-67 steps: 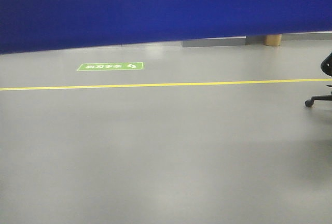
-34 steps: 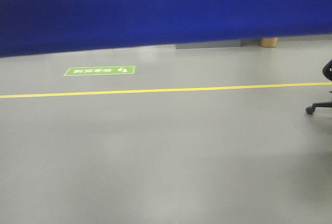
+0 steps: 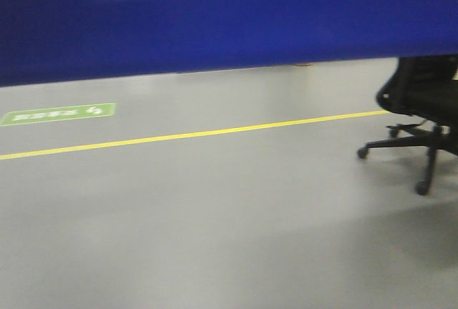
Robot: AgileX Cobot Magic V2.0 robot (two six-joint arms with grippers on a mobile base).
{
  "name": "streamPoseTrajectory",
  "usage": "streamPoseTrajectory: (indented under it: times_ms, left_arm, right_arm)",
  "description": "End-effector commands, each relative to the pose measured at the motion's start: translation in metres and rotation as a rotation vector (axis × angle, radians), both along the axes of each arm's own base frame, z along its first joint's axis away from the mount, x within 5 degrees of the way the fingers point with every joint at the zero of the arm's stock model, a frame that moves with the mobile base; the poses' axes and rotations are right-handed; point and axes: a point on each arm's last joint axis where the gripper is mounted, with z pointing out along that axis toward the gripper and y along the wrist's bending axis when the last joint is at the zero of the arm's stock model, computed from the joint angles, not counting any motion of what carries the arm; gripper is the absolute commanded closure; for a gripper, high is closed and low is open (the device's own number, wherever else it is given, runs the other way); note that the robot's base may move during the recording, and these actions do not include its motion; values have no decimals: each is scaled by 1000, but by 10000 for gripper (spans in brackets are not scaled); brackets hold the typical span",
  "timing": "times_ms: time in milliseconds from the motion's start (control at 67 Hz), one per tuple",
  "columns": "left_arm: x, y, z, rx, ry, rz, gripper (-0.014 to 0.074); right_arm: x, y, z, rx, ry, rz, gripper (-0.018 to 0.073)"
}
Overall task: Move blue bin to conveyor side
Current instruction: 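Hold the blue bin with both grippers while the base drives away, then hold the bin while the base turns toward the dark conveyor belt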
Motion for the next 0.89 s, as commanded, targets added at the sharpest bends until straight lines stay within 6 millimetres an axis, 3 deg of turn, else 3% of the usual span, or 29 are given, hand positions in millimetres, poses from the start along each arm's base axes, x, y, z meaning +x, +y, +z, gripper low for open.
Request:
streamPoseTrajectory:
  times_ms: [0, 880]
  left_arm:
    - [-3, 3, 12, 39, -111, 9, 605]
    - [-3, 3, 12, 39, -111, 9, 605]
  right_arm:
    - [-3, -8, 17, -31, -155, -35, 637]
    - [-3, -8, 18, -29, -161, -35, 637]
